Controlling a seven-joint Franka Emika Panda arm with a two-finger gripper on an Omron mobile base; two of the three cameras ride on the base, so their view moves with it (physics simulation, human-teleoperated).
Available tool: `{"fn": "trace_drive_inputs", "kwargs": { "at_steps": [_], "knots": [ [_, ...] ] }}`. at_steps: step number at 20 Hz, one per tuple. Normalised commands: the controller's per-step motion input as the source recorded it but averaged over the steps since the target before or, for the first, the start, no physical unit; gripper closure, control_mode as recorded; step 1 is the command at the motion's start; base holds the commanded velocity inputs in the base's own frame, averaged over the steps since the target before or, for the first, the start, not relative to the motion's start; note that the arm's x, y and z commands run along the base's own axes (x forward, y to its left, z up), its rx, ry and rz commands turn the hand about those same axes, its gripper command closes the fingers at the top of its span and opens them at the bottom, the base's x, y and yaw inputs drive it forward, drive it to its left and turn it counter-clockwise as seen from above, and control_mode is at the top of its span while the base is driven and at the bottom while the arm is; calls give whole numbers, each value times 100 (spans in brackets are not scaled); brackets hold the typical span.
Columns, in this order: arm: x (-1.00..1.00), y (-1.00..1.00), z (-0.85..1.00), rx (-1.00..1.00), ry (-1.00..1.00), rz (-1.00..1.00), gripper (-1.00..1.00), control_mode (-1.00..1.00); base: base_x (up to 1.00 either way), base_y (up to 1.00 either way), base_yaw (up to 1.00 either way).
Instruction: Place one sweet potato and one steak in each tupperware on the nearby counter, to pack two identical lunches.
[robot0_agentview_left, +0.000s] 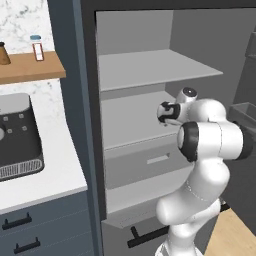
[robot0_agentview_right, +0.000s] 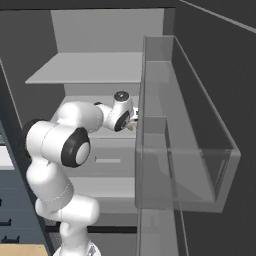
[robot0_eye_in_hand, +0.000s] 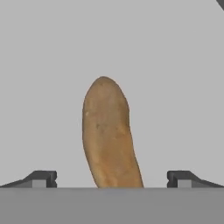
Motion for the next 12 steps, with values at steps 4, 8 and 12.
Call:
{"fn": "trace_drive_inputs", "kwargs": {
  "at_steps": [4,8,12],
  "knots": [
    [22,0,-23,0,10,0,-100,-100,0,0,0],
    [26,0,-11,0,6,0,-100,-100,0,0,0],
    [1,0,-27,0,6,0,-100,-100,0,0,0]
  ]
}}
